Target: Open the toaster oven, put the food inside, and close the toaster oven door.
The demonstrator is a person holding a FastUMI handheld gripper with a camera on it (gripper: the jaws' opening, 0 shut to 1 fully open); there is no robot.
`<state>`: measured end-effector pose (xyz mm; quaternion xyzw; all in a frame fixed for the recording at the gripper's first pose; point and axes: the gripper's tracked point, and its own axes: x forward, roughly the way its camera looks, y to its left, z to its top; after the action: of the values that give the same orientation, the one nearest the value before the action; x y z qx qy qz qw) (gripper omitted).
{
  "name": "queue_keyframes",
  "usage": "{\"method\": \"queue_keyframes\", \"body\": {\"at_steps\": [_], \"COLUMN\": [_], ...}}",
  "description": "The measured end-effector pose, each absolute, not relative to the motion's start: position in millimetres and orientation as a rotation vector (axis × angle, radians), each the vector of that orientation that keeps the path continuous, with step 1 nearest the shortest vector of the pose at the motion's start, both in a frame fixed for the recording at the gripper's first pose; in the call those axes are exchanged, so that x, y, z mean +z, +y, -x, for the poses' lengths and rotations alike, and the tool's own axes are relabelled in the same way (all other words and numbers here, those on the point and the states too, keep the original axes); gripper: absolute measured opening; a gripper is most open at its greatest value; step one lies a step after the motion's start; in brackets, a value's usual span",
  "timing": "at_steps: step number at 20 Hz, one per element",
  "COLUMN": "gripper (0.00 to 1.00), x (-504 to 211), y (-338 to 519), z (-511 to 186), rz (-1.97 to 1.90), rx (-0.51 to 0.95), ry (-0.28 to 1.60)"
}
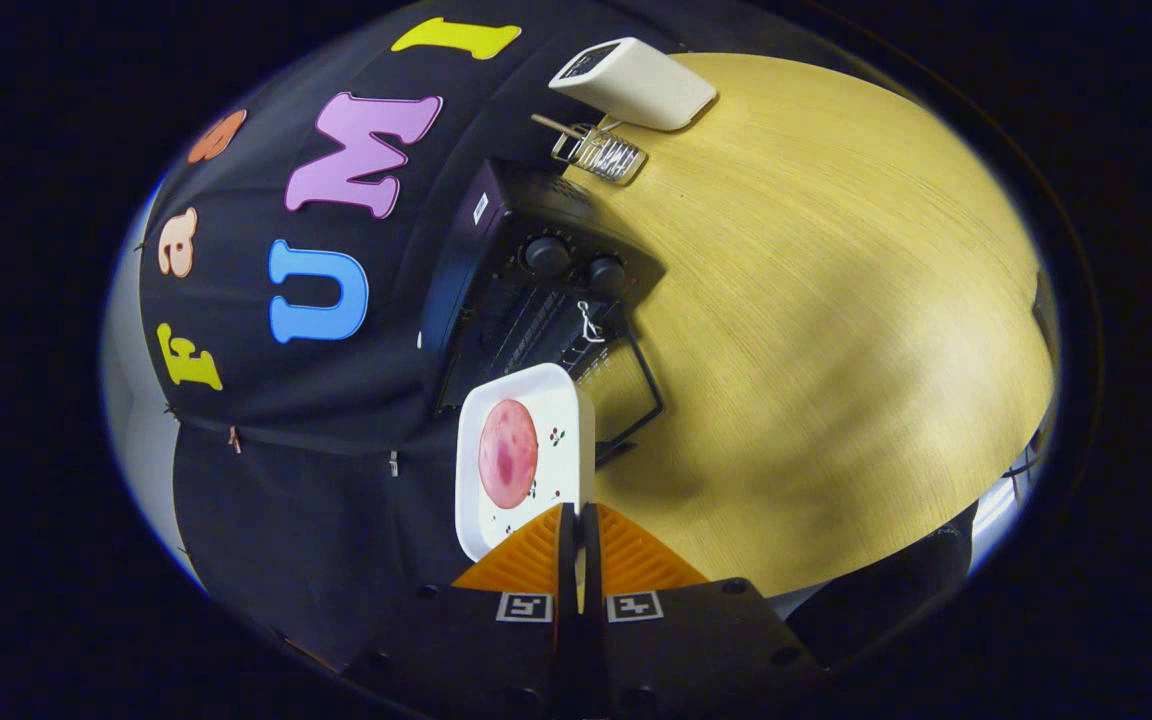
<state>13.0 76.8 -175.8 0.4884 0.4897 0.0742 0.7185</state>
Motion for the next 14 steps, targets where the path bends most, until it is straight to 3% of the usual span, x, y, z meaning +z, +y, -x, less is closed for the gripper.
{"method": "queue_keyframes", "body": {"at_steps": [5, 14], "gripper": [0.05, 0.05], "x": [-189.2, -226.6], "y": [116.5, 144.9], "z": [-33.1, -106.5], "rz": [-1.056, -1.103], "rx": [0.172, 0.048], "ry": [1.076, 1.000]}}
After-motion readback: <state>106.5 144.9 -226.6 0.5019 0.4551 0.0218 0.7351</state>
